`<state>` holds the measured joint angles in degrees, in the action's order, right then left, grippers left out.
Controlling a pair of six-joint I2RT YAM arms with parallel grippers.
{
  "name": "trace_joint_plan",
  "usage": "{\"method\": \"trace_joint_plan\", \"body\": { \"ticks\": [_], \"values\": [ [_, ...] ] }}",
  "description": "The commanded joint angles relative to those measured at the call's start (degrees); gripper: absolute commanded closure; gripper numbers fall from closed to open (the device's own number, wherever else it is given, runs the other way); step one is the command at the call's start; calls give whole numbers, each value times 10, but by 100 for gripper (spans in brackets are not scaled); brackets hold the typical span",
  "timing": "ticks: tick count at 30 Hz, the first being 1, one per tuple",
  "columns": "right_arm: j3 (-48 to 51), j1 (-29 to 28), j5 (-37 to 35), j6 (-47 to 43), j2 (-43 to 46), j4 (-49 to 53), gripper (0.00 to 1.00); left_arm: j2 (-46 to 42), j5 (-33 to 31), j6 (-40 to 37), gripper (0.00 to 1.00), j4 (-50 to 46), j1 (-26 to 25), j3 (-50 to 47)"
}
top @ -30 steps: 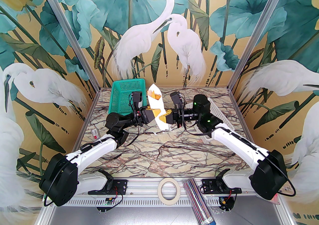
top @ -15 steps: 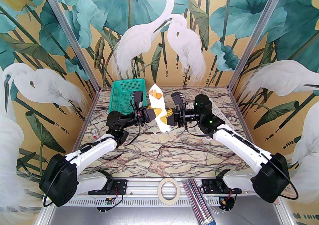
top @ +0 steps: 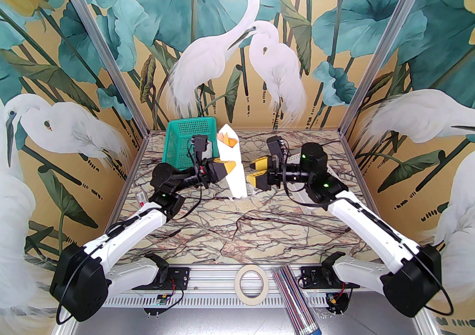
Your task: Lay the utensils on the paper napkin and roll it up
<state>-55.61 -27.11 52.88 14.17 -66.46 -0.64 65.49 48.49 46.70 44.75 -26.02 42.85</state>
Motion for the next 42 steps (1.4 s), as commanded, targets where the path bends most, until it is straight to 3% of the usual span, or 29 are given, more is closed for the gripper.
{"method": "trace_joint_plan", "body": {
  "ticks": [1, 5, 11, 15, 26, 31, 39, 42],
  "values": [
    [11, 8, -60, -31, 30, 49, 22, -31, 24, -22, 100, -55, 27, -5],
    [12, 17, -152, -56, 56, 98, 13, -59, 26, -70, 100, -159, 58, 2],
    [14, 18, -338, -81, 76, 155, 7, -75, 38, -130, 100, -294, 102, 28],
    [24, 18, -405, -78, 88, 152, 6, -73, 29, -177, 100, -372, 115, 57],
    [41, 18, -503, -72, 107, 140, 1, -44, -8, -296, 100, -571, 176, 145],
    [60, 16, -497, -88, 119, 116, 1, -7, -29, -343, 100, -648, 205, 198],
    [70, 17, -488, -96, 120, 104, 1, 125, -41, -378, 100, -726, 257, 303],
    [71, 17, -486, -98, 121, 107, 1, 188, -79, -408, 100, -773, 269, 358]
  ]
}}
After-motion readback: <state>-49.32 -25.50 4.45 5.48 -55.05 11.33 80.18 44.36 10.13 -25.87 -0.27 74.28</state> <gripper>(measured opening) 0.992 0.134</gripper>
